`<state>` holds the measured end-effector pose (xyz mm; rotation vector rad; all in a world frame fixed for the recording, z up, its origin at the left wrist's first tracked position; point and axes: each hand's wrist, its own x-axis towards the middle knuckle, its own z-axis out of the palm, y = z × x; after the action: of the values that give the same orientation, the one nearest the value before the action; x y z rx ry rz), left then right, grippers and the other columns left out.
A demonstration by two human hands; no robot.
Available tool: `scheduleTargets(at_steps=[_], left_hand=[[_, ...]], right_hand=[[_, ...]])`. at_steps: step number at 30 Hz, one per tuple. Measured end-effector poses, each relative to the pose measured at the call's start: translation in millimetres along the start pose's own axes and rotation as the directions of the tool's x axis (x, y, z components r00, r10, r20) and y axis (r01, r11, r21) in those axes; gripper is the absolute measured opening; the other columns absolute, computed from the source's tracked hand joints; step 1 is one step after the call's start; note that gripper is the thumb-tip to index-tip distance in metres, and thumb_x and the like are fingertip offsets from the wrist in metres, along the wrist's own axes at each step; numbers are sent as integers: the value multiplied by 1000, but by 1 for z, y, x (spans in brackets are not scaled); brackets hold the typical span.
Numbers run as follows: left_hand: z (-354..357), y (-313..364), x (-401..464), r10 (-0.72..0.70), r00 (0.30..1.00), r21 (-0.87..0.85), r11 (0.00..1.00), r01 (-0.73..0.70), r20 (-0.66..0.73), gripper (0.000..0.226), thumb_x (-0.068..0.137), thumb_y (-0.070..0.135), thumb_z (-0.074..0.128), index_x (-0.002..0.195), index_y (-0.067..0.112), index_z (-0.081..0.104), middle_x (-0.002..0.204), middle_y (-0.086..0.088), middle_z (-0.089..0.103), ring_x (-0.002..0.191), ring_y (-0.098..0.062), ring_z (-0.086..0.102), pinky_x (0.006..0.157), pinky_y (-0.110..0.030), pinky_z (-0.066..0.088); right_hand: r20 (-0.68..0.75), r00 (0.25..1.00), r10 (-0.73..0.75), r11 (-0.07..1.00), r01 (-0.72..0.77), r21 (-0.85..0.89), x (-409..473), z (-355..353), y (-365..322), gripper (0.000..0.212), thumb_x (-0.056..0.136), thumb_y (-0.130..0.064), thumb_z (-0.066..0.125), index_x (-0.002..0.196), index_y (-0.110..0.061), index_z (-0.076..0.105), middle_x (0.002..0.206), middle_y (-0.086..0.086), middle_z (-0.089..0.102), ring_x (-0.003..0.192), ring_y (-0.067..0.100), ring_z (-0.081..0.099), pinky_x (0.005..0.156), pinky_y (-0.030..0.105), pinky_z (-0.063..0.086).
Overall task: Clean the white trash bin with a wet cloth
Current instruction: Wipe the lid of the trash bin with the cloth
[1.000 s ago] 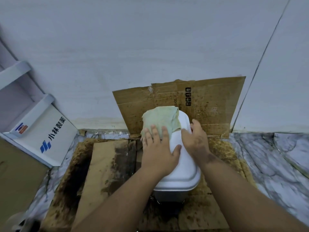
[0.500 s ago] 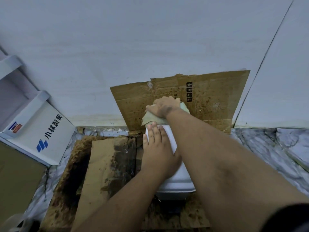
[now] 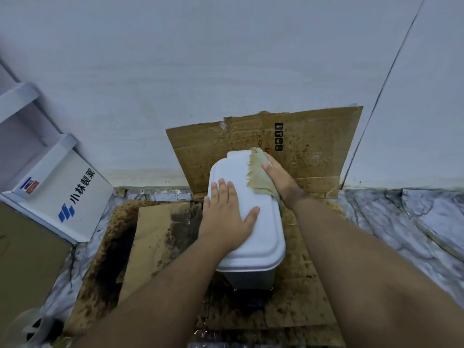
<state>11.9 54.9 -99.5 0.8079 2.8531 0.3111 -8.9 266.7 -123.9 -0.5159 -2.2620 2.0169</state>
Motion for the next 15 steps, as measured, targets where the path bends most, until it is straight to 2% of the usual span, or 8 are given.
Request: scheduleTargets(at_steps=[3, 6, 8, 9, 11, 12, 15], left_hand=[[-9, -22, -7, -11, 1000, -16, 1000, 11, -3, 82, 99, 71, 15, 162, 27, -12, 170, -13, -18, 157, -32, -15, 127, -51, 3], [-18, -46, -18, -15, 1000, -28, 999, 15, -3, 66, 101, 68, 15, 158, 49, -11, 170, -14, -14, 157, -34, -10, 125, -51, 4], [-20, -58, -23, -17, 1000, -50, 999, 16, -14, 63, 100, 68, 15, 157, 53, -9, 171, -15, -11, 158, -34, -8, 126, -53, 6], [-20, -63, -24, -13, 1000, -54, 998, 12, -20, 62, 100, 68, 14, 157, 53, -8, 171, -15, -11, 158, -34, -8, 126, -54, 6], [-18, -69, -23, 11, 1000, -42, 999, -13, -29, 63, 101, 67, 13, 158, 50, -7, 171, -12, -14, 157, -31, -12, 126, -54, 4], [-16, -72, -23, 34, 999, -45, 998, -36, -36, 63, 102, 66, 12, 159, 48, -7, 171, -7, -16, 157, -28, -15, 126, -53, 1], [-14, -82, -21, 112, 992, -86, 989, -117, -61, 62, 104, 62, 11, 161, 43, -5, 170, 6, -15, 156, -20, -17, 127, -50, -4]], right_hand=[[34, 999, -31, 987, 25, 160, -34, 31, 7, 57, 101, -50, 46, 154, -46, 24, 147, -23, 44, 129, -2, 50, 104, 22, 44], [29, 999, -30, 983, 24, 184, -61, 64, 19, 58, 100, -48, 51, 151, -54, 23, 147, -20, 46, 129, 0, 51, 110, 33, 44], [48, 996, -76, 983, 67, 171, -83, 79, 19, 56, 99, -48, 52, 149, -56, 28, 152, -18, 43, 138, 5, 45, 116, 42, 38], [29, 997, -71, 982, 64, 179, -92, 84, 19, 54, 100, -46, 52, 149, -53, 30, 152, -16, 44, 136, 4, 47, 114, 42, 41], [-21, 999, -46, 971, 50, 232, -110, 90, 13, 50, 105, -28, 46, 152, -40, 34, 144, -15, 50, 117, -8, 57, 97, 22, 51], [-27, 998, -58, 967, 63, 245, -116, 93, 11, 50, 105, -20, 44, 153, -35, 35, 143, -14, 50, 111, -12, 58, 88, 12, 49], [-80, 992, -99, 974, 113, 198, -119, 102, 9, 51, 104, -15, 40, 153, -29, 37, 150, -12, 41, 121, -3, 50, 86, 2, 40]])
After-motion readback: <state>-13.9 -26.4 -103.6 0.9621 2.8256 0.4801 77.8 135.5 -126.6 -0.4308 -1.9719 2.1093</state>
